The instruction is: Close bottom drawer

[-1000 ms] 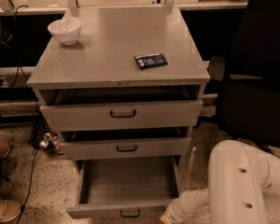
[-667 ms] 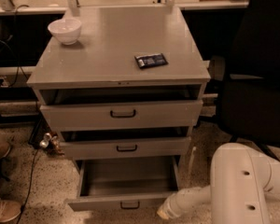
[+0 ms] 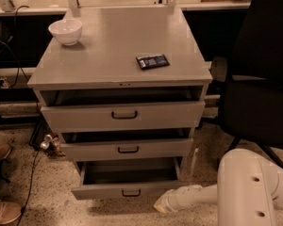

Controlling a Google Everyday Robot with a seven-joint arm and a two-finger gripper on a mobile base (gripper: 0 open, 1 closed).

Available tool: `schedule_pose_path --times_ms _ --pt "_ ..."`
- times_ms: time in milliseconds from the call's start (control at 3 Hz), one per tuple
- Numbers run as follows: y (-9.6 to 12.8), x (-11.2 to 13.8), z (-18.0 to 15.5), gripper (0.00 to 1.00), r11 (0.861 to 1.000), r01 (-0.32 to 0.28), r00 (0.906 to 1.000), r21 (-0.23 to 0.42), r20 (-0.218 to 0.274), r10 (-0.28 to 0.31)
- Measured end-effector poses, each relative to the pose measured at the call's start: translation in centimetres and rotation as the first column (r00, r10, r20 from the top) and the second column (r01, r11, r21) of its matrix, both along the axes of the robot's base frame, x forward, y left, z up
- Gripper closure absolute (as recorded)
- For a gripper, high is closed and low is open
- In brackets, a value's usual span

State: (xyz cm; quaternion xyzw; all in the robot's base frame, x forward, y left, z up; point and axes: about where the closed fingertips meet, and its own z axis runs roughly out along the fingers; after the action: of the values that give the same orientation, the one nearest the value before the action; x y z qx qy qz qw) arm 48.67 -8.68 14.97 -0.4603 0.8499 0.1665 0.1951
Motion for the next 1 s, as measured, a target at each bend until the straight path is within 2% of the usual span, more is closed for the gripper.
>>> schedule_pose_path --times_ms 333,667,1000 --pt "0.2 0.5 -0.2 1.00 1.000 -0.006 0.9998 0.004 0.017 0.006" --pt "0.9 3.4 -0.6 1.00 0.999 -0.037 0.9945 0.010 0.098 0.036" --pt "1.8 7.0 -0.9 1.00 0.998 -0.064 0.9800 0.026 0.190 0.058"
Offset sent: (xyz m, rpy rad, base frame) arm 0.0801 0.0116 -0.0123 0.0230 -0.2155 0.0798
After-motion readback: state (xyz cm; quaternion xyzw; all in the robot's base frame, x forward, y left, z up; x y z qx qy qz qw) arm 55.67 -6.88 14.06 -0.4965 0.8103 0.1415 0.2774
